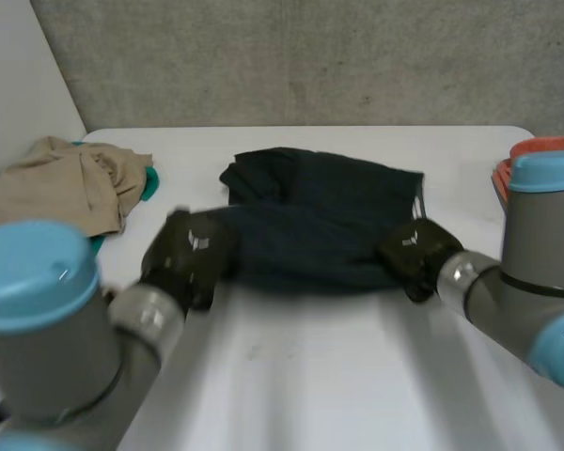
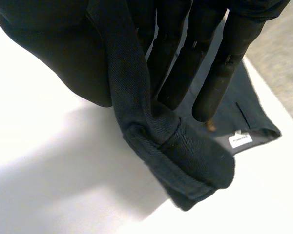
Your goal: Fold the laundry.
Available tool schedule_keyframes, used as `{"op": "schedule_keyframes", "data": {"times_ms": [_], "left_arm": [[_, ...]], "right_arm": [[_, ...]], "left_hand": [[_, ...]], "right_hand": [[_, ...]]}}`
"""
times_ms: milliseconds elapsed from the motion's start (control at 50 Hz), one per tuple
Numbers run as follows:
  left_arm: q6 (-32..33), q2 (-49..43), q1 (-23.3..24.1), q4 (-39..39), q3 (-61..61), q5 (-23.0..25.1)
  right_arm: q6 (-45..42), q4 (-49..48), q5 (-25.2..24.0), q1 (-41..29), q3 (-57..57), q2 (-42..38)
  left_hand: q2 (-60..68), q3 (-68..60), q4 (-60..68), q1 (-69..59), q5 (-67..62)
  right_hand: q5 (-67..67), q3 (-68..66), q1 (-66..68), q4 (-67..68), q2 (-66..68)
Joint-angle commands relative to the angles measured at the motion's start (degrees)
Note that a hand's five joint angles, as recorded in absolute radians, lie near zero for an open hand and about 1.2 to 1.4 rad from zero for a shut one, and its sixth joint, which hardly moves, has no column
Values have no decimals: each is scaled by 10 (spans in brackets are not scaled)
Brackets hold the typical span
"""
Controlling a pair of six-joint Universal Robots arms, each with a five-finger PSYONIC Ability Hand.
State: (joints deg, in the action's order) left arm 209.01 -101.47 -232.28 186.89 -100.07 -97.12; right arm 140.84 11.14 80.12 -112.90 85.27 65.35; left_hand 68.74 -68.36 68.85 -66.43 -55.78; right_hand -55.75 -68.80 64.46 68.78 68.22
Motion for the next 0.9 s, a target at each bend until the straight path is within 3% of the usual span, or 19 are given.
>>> {"op": "schedule_keyframes", "data": {"times_ms": [20, 140, 260, 380, 540, 740, 900], "left_arm": [[23, 113, 74, -182, -98, 1], [19, 111, 140, -246, -97, -2], [18, 69, 143, -237, -55, -2], [25, -11, 127, -156, 31, -8], [75, -153, 55, 6, 184, -22], [201, -366, 4, 203, 404, -25], [244, -518, 1, 249, 588, -25]], "right_arm": [[-81, 141, -2, 19, 126, 137], [-167, 216, -7, 54, 194, 200], [-164, 209, -19, 62, 202, 201], [-134, 128, -41, 76, 173, 189], [-51, -26, -40, 71, 90, 77], [-48, -283, -1, 69, -29, -82], [-54, -421, 18, 66, -141, -223]], "left_hand": [[113, -116, 111, -136, -142], [113, -116, 111, -136, -142], [113, -116, 111, -136, -142], [113, -116, 111, -136, -142], [113, -116, 111, -136, -142], [113, -116, 111, -136, -142], [113, -116, 111, -136, -142]], "right_hand": [[-143, -112, 155, 112, 118], [-143, -112, 155, 112, 118], [-143, -112, 155, 112, 118], [-143, -112, 155, 112, 118], [-143, -112, 155, 112, 118], [-143, -112, 155, 112, 118], [-143, -112, 155, 112, 118]]}}
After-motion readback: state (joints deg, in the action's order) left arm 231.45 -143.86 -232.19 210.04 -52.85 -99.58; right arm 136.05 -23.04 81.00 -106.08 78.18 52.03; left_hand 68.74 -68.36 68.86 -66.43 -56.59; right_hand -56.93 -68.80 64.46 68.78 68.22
